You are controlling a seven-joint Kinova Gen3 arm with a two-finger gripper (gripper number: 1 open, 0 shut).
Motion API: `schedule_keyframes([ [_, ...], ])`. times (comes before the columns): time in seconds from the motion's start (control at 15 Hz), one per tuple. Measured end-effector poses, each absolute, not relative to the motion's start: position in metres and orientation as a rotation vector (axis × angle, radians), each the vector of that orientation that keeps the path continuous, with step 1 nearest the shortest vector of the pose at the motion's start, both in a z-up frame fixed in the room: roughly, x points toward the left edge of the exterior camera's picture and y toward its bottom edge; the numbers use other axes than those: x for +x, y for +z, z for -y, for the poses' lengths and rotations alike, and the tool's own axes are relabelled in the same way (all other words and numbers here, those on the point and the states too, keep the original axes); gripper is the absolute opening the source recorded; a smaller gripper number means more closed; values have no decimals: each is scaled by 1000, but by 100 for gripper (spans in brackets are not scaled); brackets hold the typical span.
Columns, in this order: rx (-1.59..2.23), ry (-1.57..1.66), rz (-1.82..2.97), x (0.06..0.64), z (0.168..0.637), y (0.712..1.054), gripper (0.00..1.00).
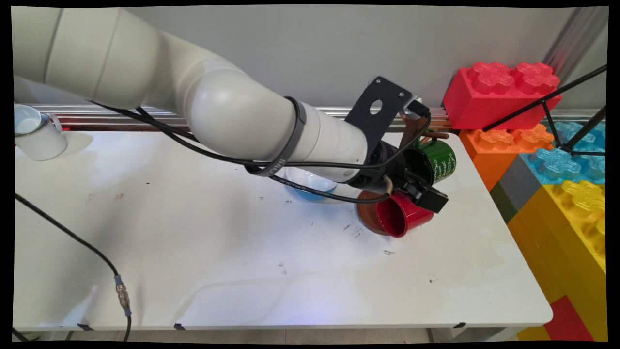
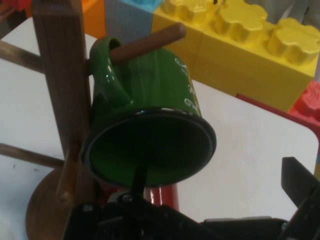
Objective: Pick up the green mug from the rack
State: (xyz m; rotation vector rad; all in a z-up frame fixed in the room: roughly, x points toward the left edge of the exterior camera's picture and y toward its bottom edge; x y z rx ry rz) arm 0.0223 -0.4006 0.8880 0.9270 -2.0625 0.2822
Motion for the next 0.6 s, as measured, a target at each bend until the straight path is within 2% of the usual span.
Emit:
schedule_keyframes([
  [0.6, 944, 271, 1995, 13, 408, 877, 100],
])
